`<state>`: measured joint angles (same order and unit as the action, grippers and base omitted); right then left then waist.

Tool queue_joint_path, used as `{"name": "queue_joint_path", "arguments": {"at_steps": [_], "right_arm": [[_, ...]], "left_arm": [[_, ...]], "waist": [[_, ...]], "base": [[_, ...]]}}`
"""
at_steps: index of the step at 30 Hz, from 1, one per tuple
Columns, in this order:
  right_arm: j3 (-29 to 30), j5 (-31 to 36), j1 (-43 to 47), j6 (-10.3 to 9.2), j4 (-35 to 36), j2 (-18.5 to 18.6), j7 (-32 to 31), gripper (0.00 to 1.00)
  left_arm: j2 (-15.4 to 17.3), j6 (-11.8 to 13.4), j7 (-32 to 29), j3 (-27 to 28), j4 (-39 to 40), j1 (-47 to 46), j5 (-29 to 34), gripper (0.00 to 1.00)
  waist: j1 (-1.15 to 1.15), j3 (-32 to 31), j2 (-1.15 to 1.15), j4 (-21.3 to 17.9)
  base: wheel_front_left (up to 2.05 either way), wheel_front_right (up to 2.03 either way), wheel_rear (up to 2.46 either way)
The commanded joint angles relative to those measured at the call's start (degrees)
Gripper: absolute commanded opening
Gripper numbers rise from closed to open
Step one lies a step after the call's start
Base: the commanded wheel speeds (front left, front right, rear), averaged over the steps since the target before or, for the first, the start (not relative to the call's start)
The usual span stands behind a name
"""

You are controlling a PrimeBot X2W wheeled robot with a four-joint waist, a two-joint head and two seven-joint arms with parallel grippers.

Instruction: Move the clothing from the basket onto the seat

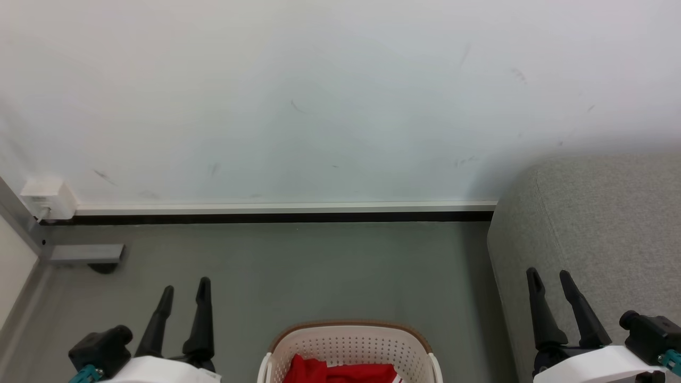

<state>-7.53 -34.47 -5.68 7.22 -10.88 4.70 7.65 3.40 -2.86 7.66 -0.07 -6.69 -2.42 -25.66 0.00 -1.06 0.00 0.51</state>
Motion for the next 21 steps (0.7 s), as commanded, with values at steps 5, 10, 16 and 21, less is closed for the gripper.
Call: {"name": "queue_joint_path", "arguments": {"at_steps": [5,10,16,21], "right_arm": [[-1.00,3.49,-0.94,0.29,0.19,0.55,1.19,1.00],[-1.84,6.27,-1.09,0.30,-0.01,0.76,1.97,1.00],[-2.71,9.02,-1.17,0.31,0.01,0.96,2.84,1.00],[-3.20,11.04,-1.22,0.32,0.28,1.11,3.65,1.00]], "left_arm": [[1.31,0.95,1.23,-0.91,0.76,-0.05,3.80,1.00],[1.86,1.54,1.99,-1.65,1.07,0.15,6.35,1.00],[2.41,2.12,2.88,-2.50,1.33,0.39,9.19,1.00],[2.59,2.46,3.60,-3.01,1.43,0.53,11.36,1.00]], "waist": [[0.00,-0.01,0.00,0.06],[0.00,-0.04,0.00,0.13],[0.00,-0.13,0.00,0.23],[0.00,-0.20,0.00,0.27]], "base": [[0.00,0.00,0.00],[0.00,0.00,0.00],[0.00,0.00,0.00],[0.00,0.00,0.00]]}}
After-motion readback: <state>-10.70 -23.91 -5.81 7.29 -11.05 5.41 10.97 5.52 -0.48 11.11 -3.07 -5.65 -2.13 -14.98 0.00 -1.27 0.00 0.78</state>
